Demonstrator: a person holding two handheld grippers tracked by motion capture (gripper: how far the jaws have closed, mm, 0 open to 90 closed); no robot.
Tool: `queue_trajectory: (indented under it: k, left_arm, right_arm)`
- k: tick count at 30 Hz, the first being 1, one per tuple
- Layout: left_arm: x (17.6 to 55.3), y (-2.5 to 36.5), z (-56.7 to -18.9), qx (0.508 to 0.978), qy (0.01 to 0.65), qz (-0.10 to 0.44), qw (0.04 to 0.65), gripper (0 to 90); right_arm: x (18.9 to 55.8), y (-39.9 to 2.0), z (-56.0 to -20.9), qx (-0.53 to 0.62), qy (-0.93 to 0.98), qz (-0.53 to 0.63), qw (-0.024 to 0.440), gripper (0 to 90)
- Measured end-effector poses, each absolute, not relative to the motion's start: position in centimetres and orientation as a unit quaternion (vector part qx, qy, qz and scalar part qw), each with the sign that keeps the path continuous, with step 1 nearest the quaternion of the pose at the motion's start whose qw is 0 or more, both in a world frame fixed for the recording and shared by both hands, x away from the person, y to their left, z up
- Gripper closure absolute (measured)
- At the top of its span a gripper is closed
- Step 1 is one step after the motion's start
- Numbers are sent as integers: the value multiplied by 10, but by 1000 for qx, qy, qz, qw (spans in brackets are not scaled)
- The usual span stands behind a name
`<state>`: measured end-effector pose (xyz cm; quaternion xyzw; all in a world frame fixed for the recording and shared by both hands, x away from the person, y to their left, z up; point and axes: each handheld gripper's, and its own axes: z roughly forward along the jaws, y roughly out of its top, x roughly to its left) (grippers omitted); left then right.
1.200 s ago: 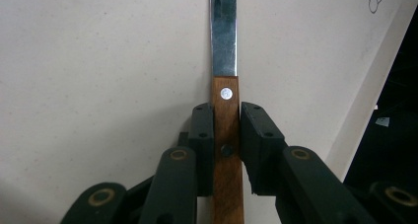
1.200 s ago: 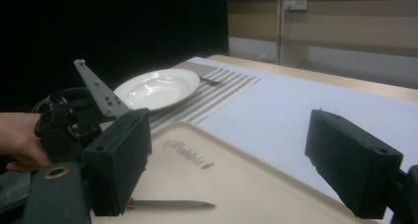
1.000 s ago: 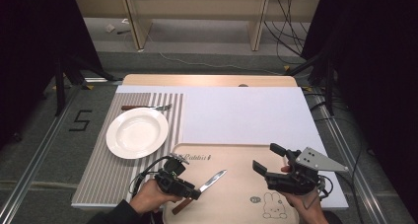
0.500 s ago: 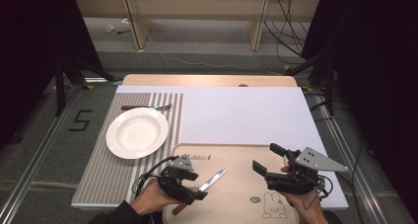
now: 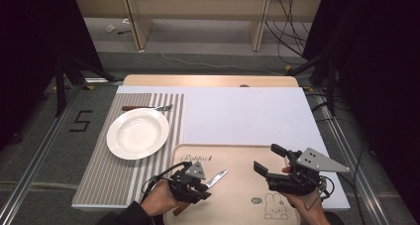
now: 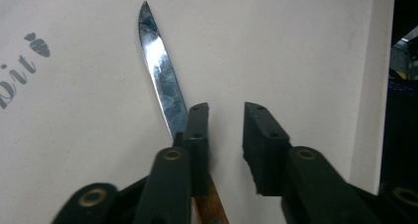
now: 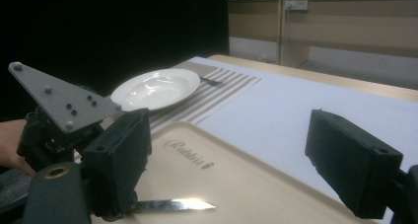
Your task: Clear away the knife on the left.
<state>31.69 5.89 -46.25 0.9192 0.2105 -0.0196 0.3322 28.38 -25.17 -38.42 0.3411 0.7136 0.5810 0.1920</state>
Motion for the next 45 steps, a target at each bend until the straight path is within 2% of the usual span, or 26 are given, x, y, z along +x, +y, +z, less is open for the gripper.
queue_trajectory:
  k: [8, 26, 45]
  left_arm:
    - [320, 56, -466, 926, 216, -17, 308, 895]
    - [324, 58, -469, 934, 229, -22, 274, 896]
    - [331, 66, -467, 929, 252, -11, 272, 897]
  right_arm:
    - [284, -252, -384, 341, 713, 581, 192, 187]
    - [284, -252, -384, 341, 712, 583, 191, 188]
    - [283, -252, -384, 341, 712, 583, 190, 188]
